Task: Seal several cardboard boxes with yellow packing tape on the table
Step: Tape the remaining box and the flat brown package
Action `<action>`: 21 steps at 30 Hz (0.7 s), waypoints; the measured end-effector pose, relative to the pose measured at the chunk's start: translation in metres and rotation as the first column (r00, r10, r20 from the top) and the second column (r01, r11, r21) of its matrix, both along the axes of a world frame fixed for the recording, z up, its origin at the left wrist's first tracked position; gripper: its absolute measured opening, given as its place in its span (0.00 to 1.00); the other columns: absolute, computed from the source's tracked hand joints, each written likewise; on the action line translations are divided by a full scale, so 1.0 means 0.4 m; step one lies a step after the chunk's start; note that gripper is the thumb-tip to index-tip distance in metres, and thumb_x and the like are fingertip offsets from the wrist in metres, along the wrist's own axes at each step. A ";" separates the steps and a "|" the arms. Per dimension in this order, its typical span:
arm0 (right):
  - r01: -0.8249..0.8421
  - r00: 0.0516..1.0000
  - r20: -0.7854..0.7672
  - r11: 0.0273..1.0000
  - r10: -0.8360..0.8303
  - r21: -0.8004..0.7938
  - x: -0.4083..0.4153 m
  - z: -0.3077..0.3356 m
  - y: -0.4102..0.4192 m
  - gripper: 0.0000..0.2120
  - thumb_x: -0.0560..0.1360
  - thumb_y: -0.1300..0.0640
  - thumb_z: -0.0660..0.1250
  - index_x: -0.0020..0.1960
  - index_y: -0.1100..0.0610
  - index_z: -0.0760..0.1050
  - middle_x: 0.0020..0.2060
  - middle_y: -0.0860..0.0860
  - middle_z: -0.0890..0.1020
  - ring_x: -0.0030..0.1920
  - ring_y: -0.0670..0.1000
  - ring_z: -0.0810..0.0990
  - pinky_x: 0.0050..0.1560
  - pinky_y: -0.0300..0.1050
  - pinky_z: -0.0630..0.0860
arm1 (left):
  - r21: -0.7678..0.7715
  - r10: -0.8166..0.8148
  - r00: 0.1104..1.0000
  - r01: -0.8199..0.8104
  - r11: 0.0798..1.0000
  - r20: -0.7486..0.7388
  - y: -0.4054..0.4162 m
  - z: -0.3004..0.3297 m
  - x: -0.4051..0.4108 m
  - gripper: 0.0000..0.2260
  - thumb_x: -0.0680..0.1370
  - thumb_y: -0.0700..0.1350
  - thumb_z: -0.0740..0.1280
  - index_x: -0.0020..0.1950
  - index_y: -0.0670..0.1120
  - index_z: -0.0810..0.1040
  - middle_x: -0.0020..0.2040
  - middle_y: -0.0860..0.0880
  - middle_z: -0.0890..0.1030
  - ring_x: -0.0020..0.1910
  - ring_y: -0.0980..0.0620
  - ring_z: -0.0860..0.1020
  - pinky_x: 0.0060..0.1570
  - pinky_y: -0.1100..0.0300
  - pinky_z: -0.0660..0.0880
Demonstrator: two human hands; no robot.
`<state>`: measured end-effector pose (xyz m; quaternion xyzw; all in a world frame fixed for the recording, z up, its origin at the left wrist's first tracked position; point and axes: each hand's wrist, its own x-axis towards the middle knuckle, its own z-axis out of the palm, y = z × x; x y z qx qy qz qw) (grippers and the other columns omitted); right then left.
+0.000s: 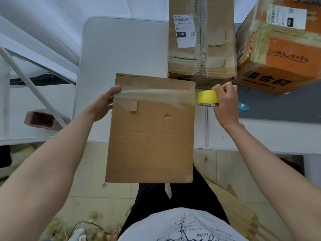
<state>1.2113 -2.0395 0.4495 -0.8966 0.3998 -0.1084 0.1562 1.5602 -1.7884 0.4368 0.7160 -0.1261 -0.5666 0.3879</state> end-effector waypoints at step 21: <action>-0.042 0.994 -0.100 0.999 0.044 0.023 -0.017 -0.084 -0.009 0.16 0.73 0.66 0.73 0.58 0.60 0.74 0.52 0.61 0.72 0.51 0.60 0.70 0.42 0.53 0.70 | -0.011 0.058 0.997 -0.059 0.998 -0.047 0.022 -0.012 -0.005 0.46 0.64 0.70 0.76 0.73 0.44 0.72 0.57 0.44 0.83 0.54 0.50 0.83 0.53 0.60 0.77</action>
